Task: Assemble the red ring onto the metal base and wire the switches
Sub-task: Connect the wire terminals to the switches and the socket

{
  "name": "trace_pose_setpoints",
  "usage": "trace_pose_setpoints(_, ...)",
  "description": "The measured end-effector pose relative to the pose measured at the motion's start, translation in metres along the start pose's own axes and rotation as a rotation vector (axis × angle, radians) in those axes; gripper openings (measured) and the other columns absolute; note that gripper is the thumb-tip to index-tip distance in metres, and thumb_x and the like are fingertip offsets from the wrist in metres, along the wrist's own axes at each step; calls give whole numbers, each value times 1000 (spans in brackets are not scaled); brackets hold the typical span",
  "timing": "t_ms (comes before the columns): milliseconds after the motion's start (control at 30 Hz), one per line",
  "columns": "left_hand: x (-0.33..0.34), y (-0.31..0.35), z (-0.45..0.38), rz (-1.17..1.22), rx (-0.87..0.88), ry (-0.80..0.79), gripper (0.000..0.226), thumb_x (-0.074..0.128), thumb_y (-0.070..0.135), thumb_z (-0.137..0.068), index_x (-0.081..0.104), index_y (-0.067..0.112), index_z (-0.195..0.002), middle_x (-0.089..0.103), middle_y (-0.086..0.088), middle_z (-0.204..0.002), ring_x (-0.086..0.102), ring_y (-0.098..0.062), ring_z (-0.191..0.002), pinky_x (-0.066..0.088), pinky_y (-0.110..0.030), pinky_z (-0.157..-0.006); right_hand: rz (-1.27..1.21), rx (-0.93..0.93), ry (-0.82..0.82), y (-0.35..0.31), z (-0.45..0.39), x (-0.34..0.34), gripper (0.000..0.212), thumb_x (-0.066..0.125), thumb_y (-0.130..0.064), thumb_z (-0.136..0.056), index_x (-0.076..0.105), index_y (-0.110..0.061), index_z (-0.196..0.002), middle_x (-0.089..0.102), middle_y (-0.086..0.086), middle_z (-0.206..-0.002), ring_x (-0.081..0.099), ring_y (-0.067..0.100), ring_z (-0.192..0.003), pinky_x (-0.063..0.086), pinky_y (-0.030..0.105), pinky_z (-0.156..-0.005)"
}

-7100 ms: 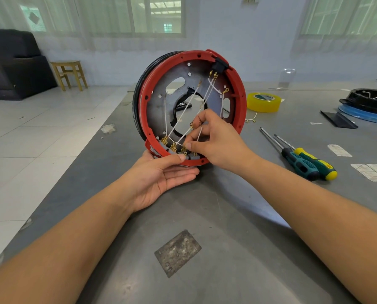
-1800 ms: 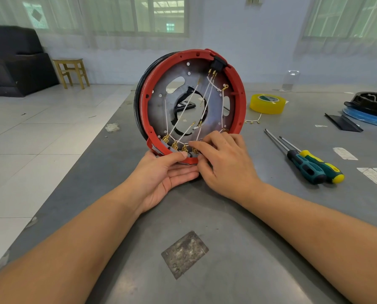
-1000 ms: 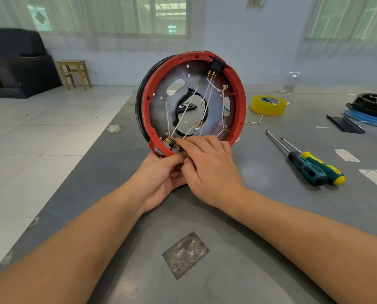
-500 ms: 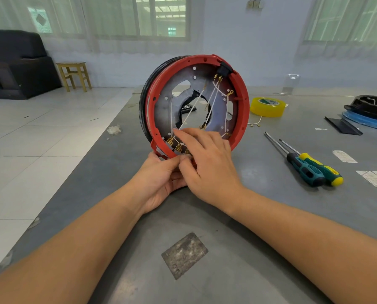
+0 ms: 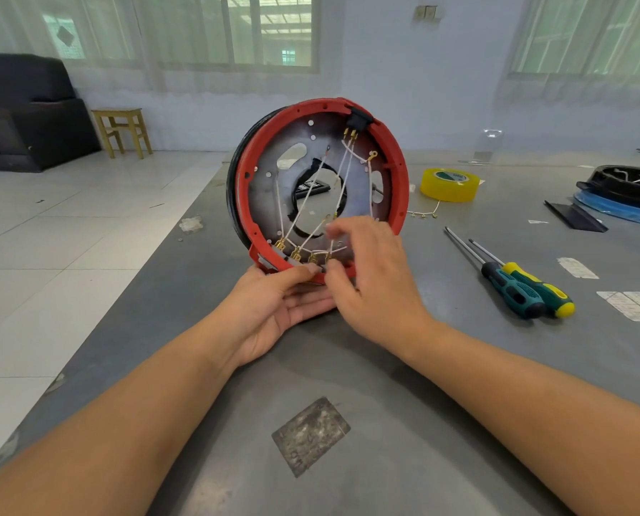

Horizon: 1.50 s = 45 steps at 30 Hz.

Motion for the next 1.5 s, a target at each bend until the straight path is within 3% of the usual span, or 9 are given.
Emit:
trace_pose_setpoints(133,-6,-5,-2,76,-51,29,21,68,3,-96,71,-9,-113,73,-35,-113,76,-42,-104,65,-41,-77,261,-57,-90,12,4,4,43,67,-28,-84,66,-20,-126,62,-2,-124,53,23,-114,39,36,-91)
trace_pose_setpoints(333,-10,-5,-4,76,-41,40,13,70,2,-95,73,-4,-106,74,-34,-110,77,-41,-102,65,-41,-73,322,-86,-125,10,5,15,47,60,-30,-86,67,-24,-132,63,-4,-121,53,22,-115,33,32,-90)
trace_pose_setpoints(667,-10,-5,-1,89,-50,48,22,71,3,-91,71,-6,-111,74,-34,-110,77,-41,-102,65,-40,-73,302,-63,-155,9,5,18,46,58,-31,-88,65,-29,-133,63,-9,-118,51,17,-117,31,36,-97)
trace_pose_setpoints(933,-10,-4,1,163,-90,32,33,68,18,-97,67,-6,-119,70,-38,-118,74,-43,-110,65,-45,-81,397,-117,-115,20,4,8,38,57,-55,-91,68,-28,-116,64,-11,-114,53,18,-122,32,43,-104)
trace_pose_setpoints(1067,-9,-1,4,118,-115,49,50,74,30,-94,65,-4,-129,71,-37,-116,74,-44,-109,65,-44,-78,370,-188,-72,15,1,4,37,56,-50,-98,72,-19,-109,69,-2,-106,60,25,-108,46,42,-87)
trace_pose_setpoints(1233,-9,2,11,-150,-195,87,69,73,63,-88,64,10,-130,74,-34,-106,77,-42,-100,66,-39,-74,385,-270,-32,15,-2,-9,39,55,-47,-102,72,-12,-103,69,4,-97,64,28,-93,50,44,-71)
trace_pose_setpoints(1333,-24,20,14,-633,-141,241,98,56,101,-65,56,18,-119,79,-20,-85,80,-29,-79,64,-34,-61,293,-228,-59,23,-2,-14,39,56,-47,-100,71,-10,-103,68,4,-98,62,27,-94,52,44,-75)
trace_pose_setpoints(1400,-38,45,18,-994,23,450,113,40,111,-56,47,17,-118,79,-8,-89,76,-23,-77,57,-36,-63,221,-175,-99,32,-1,-17,42,56,-48,-99,71,-10,-104,67,3,-98,61,24,-95,53,42,-80)
trace_pose_setpoints(1500,-35,85,30,-1312,516,587,100,49,98,-72,37,25,-140,57,-2,-130,54,-23,-120,47,-42,-97,156,-142,-162,39,1,-19,42,57,-49,-97,71,-11,-104,67,2,-99,61,23,-96,52,40,-84)
Point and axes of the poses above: each hand's wrist, its own z-axis away from the middle knuckle, its own x-axis out of the palm, y = z × x, the point moved 9 cm from there along -z, towards the middle knuckle
